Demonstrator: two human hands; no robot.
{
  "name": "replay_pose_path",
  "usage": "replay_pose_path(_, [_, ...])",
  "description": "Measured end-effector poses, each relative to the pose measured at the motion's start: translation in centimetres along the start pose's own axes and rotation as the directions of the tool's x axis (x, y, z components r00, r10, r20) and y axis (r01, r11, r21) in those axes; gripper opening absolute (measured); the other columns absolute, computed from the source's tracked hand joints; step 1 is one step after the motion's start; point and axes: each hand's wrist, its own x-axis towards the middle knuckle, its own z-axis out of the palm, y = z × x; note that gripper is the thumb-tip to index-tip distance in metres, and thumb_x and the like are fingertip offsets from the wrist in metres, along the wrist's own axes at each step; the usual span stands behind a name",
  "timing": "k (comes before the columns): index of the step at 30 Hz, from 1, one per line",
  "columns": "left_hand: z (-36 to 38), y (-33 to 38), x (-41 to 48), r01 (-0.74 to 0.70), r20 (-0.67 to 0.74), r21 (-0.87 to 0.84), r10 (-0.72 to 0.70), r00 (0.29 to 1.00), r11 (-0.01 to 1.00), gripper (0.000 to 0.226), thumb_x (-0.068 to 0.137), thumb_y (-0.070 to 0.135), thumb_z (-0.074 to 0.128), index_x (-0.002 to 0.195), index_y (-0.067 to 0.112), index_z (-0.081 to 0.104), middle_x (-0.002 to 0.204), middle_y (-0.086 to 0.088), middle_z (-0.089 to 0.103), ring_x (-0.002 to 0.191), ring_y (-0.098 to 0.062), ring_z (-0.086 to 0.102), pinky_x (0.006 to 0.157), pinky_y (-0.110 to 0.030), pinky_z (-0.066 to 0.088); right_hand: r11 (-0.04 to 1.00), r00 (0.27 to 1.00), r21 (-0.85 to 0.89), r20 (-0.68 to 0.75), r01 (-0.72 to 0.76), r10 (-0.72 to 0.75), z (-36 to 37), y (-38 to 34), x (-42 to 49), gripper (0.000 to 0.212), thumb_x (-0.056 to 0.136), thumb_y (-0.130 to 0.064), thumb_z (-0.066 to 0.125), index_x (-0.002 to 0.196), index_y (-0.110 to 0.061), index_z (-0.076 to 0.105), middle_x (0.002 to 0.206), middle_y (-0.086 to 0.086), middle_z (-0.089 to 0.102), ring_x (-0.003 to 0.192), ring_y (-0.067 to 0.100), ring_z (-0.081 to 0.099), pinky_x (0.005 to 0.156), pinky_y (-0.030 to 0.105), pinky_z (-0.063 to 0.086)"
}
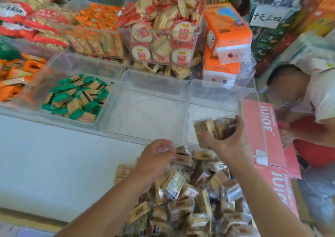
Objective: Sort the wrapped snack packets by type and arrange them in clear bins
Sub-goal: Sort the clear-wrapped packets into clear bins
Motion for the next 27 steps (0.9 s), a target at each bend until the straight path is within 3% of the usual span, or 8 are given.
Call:
replay_pose_path(3, [0.8, -0.8, 0.6, -0.006, -0.106, -0.019, 0.004, 0.994, 1.0, 0.013, 0.09, 0.024, 0.076, 0.096, 0.036, 0.074, 0.12, 0.011, 0.071, 0.108, -0.012, 0.071, 0.093, -0.041, 0.06, 0.983, 0.997, -0.186, -0.074, 0.004, -0.018, -0.8, 1.5, 5.3, 0.123, 0.052, -0.081, 0.072, 0.149, -0.022, 0.027, 0.137, 0.002, 0.051, 0.122, 0.028, 0.055, 0.099, 0.052, 0.051])
replay_pose_path(7, [-0.4, -3.7, -0.1, 0.031, -0.28, 0.103, -0.001, 0.96, 0.994, 0.02, 0.095, 0.025, 0.07, 0.11, 0.037, 0.064, 0.114, 0.015, 0.065, 0.101, -0.01, 0.068, 0.083, -0.031, 0.059, 0.873, 0.992, -0.476, 0.004, -0.11, 0.127, 1.1, 3.9, 10.2, 0.119, 0.056, -0.084, 0.067, 0.144, -0.014, 0.027, 0.134, 0.012, 0.047, 0.123, 0.035, 0.05, 0.101, 0.051, 0.047])
replay_pose_path(12, [-3.8, -8.9, -0.1, 0.251, -0.451, 0.252, -0.116, 0.885, 0.935, 0.018, 0.097, 0.022, 0.066, 0.112, 0.03, 0.059, 0.106, 0.01, 0.065, 0.065, -0.001, 0.057, 0.053, -0.019, 0.045, 0.793, 0.956, -0.588, 0.11, -0.157, 0.271, 5.3, 5.9, 12.1, 0.109, 0.061, -0.087, 0.063, 0.134, -0.012, 0.033, 0.115, 0.008, 0.044, 0.115, 0.033, 0.053, 0.093, 0.047, 0.048])
replay_pose_path(14, [-5.7, -10.6, -0.2, 0.286, -0.467, 0.349, -0.099, 0.879, 0.892, 0.015, 0.096, 0.022, 0.067, 0.107, 0.031, 0.061, 0.1, 0.013, 0.065, 0.068, -0.003, 0.062, 0.059, -0.024, 0.048, 0.782, 0.937, -0.606, 0.171, -0.145, 0.306, 6.6, 5.9, 13.1, 0.116, 0.06, -0.087, 0.066, 0.138, -0.01, 0.028, 0.122, 0.012, 0.044, 0.119, 0.036, 0.052, 0.096, 0.049, 0.048])
replay_pose_path(17, [-8.0, -13.2, 0.6, 0.287, -0.495, 0.512, 0.005, 0.869, 0.81, 0.029, 0.093, 0.026, 0.067, 0.122, 0.028, 0.063, 0.121, 0.008, 0.058, 0.104, -0.012, 0.062, 0.088, -0.035, 0.056, 0.797, 0.875, -0.589, 0.307, -0.135, 0.375, 7.4, 6.6, 14.8, 0.116, 0.049, -0.086, 0.067, 0.132, -0.011, 0.039, 0.121, 0.011, 0.055, 0.109, 0.033, 0.059, 0.093, 0.047, 0.053])
replay_pose_path(20, [-9.0, -13.8, 1.3, 0.284, -0.501, 0.614, 0.086, 0.861, 0.737, 0.034, 0.093, 0.028, 0.067, 0.126, 0.027, 0.06, 0.121, 0.006, 0.049, 0.114, -0.019, 0.053, 0.086, -0.035, 0.052, 0.812, 0.901, -0.582, 0.325, -0.05, 0.288, 6.8, 6.1, 13.8, 0.092, 0.056, -0.077, 0.051, 0.117, -0.007, 0.056, 0.091, 0.003, 0.062, 0.082, 0.024, 0.061, 0.077, 0.039, 0.055])
replay_pose_path(24, [-10.5, -14.7, 1.9, 0.389, -0.544, 0.548, -0.038, 0.838, 0.74, 0.057, 0.09, 0.044, 0.069, 0.14, 0.025, 0.05, 0.136, 0.001, 0.049, 0.123, -0.023, 0.049, 0.093, -0.044, 0.054, 0.93, 0.995, -0.359, 0.087, 0.077, -0.049, 6.5, 2.6, 6.6, 0.057, 0.09, -0.049, 0.057, 0.138, -0.018, 0.055, 0.131, 0.004, 0.059, 0.116, 0.028, 0.058, 0.093, 0.041, 0.049])
replay_pose_path(27, [-11.5, -15.2, 2.3, 0.39, -0.498, 0.459, -0.132, 0.857, 0.798, 0.059, 0.088, 0.048, 0.074, 0.137, 0.022, 0.053, 0.121, 0.0, 0.064, 0.102, -0.019, 0.061, 0.074, -0.03, 0.052, 0.891, 0.902, -0.139, 0.058, 0.432, -0.428, 8.0, 0.6, -1.0, 0.028, 0.097, -0.032, 0.063, 0.121, -0.018, 0.067, 0.116, -0.004, 0.062, 0.103, 0.012, 0.061, 0.076, 0.019, 0.047])
